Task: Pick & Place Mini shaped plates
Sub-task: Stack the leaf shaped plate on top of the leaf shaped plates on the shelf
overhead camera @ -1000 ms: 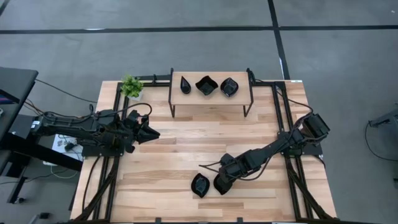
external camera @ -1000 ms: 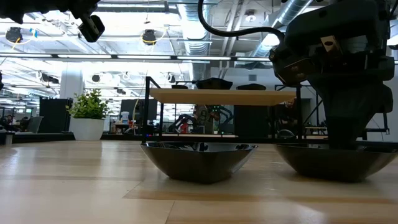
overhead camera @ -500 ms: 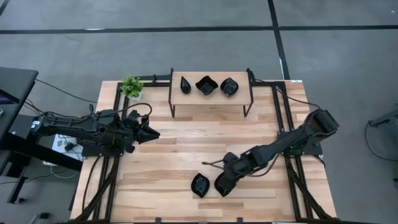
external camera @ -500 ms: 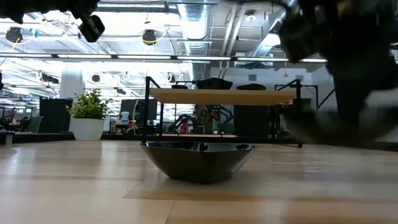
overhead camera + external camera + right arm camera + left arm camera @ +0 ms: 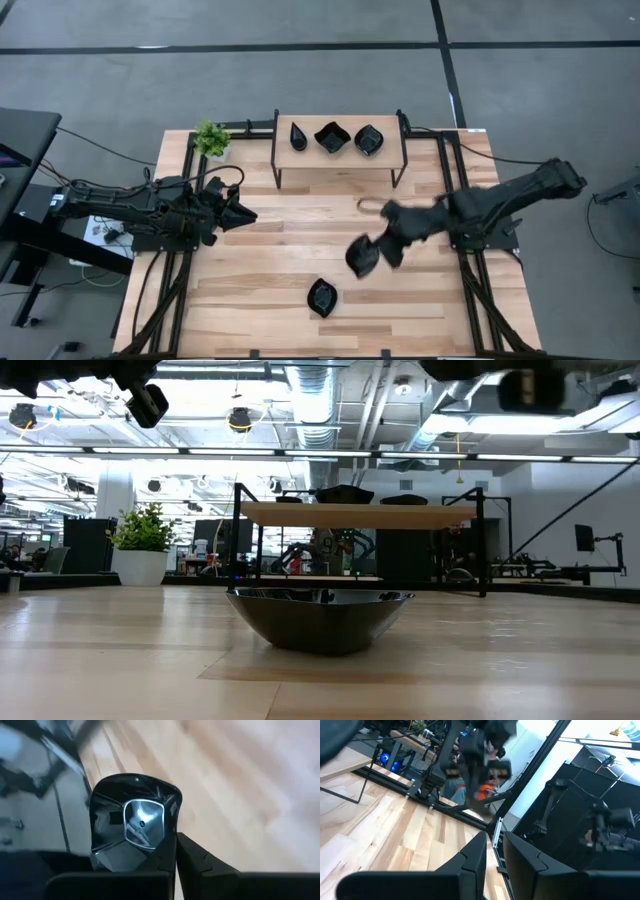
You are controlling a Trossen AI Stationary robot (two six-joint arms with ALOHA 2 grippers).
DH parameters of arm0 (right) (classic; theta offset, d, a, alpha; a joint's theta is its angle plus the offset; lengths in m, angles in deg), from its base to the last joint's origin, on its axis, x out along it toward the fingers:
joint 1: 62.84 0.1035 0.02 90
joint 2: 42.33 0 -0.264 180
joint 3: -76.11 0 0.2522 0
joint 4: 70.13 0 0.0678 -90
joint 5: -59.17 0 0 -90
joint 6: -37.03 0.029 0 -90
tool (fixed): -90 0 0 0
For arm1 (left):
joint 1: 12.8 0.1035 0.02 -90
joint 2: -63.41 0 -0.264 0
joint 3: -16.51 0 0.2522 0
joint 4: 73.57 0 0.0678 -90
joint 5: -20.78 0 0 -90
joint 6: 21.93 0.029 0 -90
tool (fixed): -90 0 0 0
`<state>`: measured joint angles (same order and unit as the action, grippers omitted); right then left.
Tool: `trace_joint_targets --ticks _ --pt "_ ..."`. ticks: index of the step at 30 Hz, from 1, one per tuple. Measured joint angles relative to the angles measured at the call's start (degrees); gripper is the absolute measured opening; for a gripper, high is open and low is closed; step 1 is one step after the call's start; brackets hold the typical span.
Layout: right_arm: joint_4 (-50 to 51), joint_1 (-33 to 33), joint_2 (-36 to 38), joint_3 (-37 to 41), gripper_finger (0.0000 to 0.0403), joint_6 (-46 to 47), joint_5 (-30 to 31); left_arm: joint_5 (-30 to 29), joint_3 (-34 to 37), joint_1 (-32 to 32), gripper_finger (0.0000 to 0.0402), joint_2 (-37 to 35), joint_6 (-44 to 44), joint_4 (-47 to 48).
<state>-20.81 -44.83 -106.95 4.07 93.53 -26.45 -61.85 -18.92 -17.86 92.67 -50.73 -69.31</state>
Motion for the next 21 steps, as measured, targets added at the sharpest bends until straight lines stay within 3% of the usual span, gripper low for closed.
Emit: trace_joint_targets --ticks 6,11,21 --pt "-0.2 -10.5 9.0 -0.2 0.0000 -12.0 2.3 0.0 0.0 0.0 0.0066 0.0 0.0 0.0" --pt "1.7 -21.9 12.0 -4.1 0.0000 -23.0 2.0 0.0 0.0 0.0 0.0066 0.0 0.0 0.0" --pt "11.6 -42.6 3.4 -21.2 0.0000 -41.9 -1.7 0.0 0.0 0.0 0.0066 0.0 -0.1 0.0"
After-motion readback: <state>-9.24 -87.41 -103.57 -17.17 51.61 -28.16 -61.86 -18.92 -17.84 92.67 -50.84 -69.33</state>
